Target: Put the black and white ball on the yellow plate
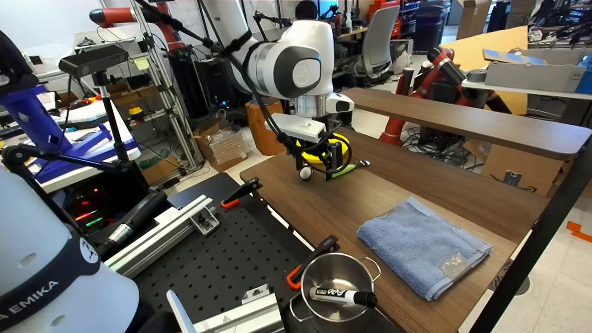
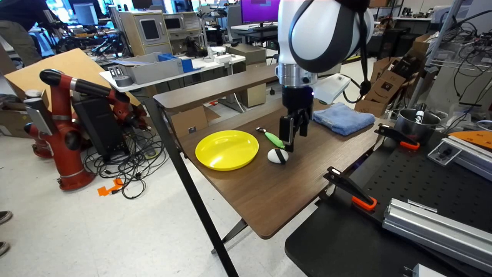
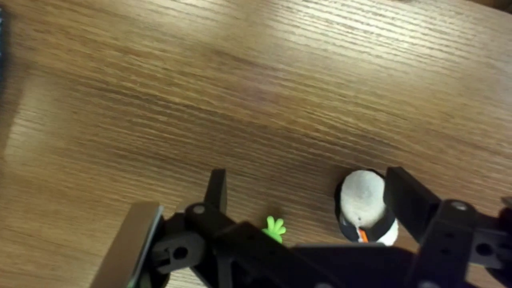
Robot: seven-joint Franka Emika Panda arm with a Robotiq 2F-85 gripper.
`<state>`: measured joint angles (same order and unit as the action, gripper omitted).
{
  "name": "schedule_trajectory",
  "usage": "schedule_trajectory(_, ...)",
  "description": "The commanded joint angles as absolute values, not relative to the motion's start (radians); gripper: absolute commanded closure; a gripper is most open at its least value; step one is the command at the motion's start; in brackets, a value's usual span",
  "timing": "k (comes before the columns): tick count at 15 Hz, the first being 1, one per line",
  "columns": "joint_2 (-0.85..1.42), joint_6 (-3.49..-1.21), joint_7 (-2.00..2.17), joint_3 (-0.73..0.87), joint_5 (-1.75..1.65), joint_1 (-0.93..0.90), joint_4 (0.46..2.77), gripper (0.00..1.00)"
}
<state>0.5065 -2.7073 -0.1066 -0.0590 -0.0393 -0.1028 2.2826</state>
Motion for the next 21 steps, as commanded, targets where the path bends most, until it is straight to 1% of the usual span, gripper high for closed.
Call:
schedule_trajectory(1,0.534,-2.757,-0.104,-0.068,-0.068,-0.108,2.275,0.0)
schedule_trajectory(8,0.588,-2.769,-0.09,-0.061,-0.09,-0.135,2.236,0.0)
schedule_trajectory(9,0.598,-2.775,-0.091,-0.055,-0.099,-0.142,2.231,0.25)
schedule_trajectory(10,0.607,-2.784,-0.092,-0.054,-0.106,-0.145,2.226,0.28)
schedule_trajectory(11,0.613,-2.787,-0.092,-0.053,-0.112,-0.148,2.222,0.35)
schedule_trajectory(12,0.619,-2.789,-0.094,-0.052,-0.117,-0.149,2.217,0.44)
schedule_trajectory(19,0.621,-2.81,-0.106,-0.032,-0.142,-0.139,2.216,0.96)
schedule_trajectory(20,0.62,-2.809,-0.106,-0.028,-0.146,-0.138,2.215,0.99)
schedule_trajectory(21,0.619,-2.811,-0.101,-0.022,-0.149,-0.14,2.216,1.0)
